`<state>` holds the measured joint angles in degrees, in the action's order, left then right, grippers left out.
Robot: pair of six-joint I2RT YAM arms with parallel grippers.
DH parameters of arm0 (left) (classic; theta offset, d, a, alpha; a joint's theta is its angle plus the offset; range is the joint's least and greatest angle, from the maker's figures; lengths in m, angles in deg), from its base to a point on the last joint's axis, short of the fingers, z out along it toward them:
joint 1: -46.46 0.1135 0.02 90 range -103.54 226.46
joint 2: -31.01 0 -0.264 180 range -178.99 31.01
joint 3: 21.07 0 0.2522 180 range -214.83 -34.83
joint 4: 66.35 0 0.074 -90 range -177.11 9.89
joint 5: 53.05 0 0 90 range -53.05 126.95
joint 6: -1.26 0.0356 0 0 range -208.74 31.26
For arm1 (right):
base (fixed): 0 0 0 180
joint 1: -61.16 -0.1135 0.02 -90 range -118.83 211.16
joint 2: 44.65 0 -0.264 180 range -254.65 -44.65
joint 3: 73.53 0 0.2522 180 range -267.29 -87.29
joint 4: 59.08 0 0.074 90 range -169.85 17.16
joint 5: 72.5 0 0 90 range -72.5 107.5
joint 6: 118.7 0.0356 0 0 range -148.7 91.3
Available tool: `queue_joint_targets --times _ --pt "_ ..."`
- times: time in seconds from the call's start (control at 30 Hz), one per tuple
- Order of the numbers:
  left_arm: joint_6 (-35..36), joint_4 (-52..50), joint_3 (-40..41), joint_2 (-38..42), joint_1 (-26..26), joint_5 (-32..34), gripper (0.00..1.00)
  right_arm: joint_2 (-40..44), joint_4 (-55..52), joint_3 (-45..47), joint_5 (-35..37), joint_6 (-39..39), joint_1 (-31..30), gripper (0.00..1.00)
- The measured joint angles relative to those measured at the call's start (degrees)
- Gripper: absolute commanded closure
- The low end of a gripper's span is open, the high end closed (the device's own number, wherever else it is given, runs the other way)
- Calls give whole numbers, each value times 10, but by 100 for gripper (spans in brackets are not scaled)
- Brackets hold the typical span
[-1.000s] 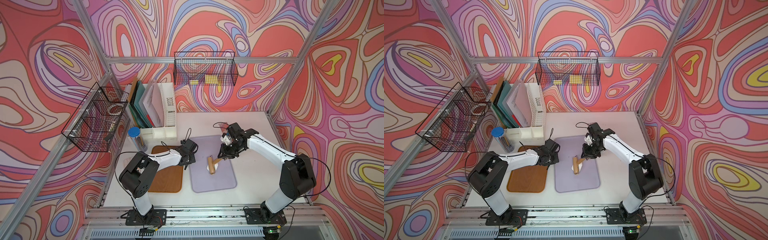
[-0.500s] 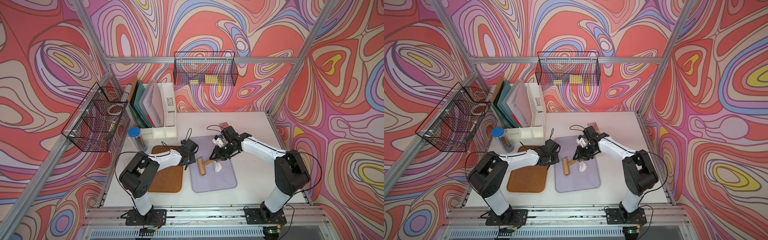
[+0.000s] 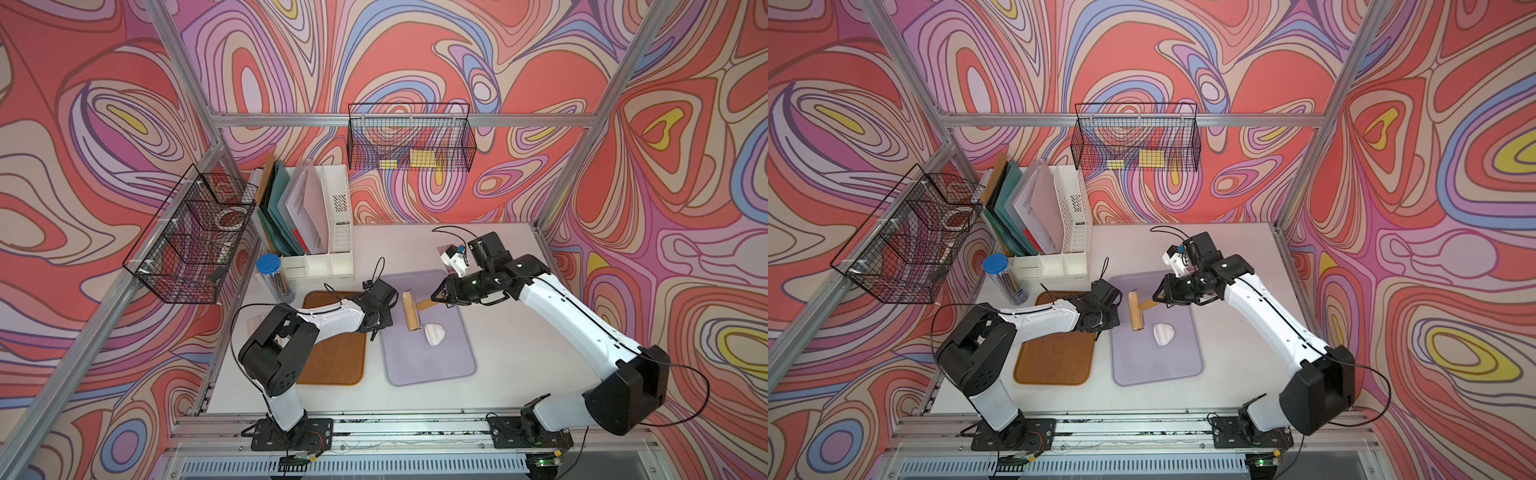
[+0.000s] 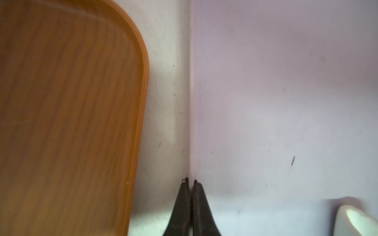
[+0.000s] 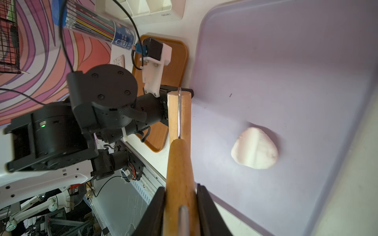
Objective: Roll out the dumpling wrappers from the dough
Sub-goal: Flatten out the dough on the work surface.
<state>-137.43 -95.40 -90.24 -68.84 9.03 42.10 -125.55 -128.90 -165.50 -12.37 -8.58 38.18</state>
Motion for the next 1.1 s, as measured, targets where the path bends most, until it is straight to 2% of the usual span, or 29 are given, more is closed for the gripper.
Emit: queue_joint_targets --times 0.2,0.27,0.47,0.77,1.1 --pt "0 0 0 0 0 -1 100 5 -66 49 70 -31 115 100" --pt "0 0 0 0 0 -1 100 -2 -75 70 69 -36 129 100" --pt "0 0 0 0 0 -2 100 -30 -56 98 13 -44 127 100" --pt "0 0 0 0 0 -5 100 -49 -13 123 -21 -44 127 100" --pt "-2 7 0 0 0 -24 100 -63 5 146 13 -24 113 100"
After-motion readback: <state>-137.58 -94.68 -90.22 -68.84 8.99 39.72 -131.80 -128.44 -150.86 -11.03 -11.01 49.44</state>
